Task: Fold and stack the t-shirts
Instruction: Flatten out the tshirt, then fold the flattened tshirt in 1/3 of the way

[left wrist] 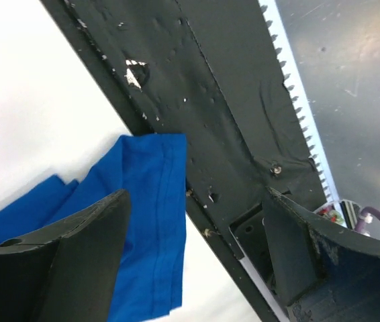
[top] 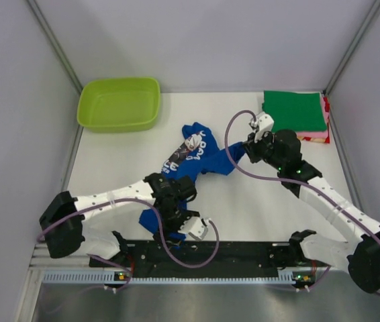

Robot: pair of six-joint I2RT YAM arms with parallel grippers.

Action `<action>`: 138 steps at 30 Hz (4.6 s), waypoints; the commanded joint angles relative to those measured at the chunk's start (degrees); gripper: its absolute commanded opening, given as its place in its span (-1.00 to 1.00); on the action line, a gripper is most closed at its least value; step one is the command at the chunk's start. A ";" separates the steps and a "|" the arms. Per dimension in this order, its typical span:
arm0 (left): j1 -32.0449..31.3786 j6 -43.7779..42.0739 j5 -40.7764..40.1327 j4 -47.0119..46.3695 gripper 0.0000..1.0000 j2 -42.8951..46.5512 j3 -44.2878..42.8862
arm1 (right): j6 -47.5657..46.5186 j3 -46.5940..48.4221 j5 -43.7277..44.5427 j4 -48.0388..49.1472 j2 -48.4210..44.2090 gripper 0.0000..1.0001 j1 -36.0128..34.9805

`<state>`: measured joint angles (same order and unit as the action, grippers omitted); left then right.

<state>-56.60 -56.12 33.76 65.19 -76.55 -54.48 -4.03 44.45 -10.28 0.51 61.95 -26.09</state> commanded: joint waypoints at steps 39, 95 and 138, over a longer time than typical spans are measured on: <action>23.01 10.95 -60.55 -16.84 -1.00 16.25 -38.47 | 4.39 31.73 5.63 -14.39 -18.18 -1.00 9.56; 53.87 -21.10 -18.04 -18.94 -0.61 -0.96 -5.89 | 16.93 0.13 -10.88 -19.93 -9.65 -1.00 13.08; 45.87 5.86 -55.20 -35.20 -1.00 -12.22 -11.25 | 18.01 -0.96 3.77 -20.38 -15.21 -1.00 14.13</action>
<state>-13.04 -43.00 -14.85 37.95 -92.29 -58.89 16.97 36.03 -13.10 -22.41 44.62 -13.21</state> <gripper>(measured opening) 0.012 0.007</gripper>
